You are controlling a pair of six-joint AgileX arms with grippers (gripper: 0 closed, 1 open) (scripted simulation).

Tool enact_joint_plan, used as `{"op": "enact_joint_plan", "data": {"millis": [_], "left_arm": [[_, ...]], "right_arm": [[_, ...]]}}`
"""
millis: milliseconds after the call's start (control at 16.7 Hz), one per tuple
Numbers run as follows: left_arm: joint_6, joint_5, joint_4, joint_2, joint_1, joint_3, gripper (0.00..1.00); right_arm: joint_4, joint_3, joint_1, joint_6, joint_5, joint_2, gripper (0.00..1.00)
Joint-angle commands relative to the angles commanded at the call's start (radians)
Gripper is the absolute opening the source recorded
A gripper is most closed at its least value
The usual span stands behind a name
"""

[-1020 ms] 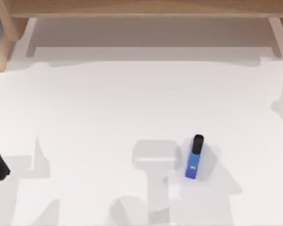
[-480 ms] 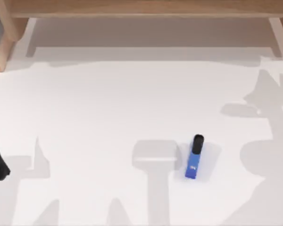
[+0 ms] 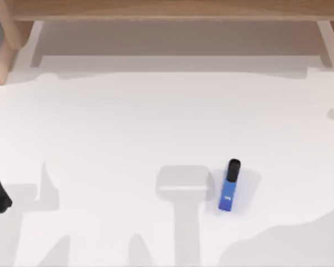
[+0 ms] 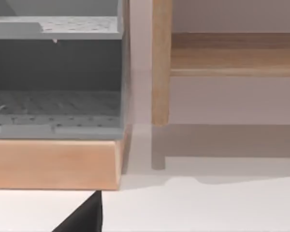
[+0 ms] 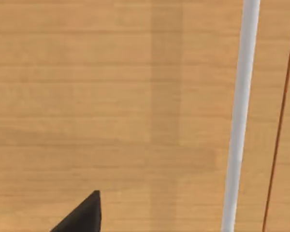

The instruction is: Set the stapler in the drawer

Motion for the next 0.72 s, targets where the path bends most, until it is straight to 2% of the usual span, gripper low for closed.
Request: {"op": "enact_joint_plan", "data": {"millis": [360,720], "left_arm": [[0.0,0.0,0.0,0.0,0.0,0.0,1.0],[0.0,0.0,0.0,0.0,0.0,0.0,1.0]], "right_arm": [[-0.003,0.0,0.005,0.0,0.002,0.0,1.0],[-0.057,0.105,0.022,-0.002,0.022,0.048,1.0]]}}
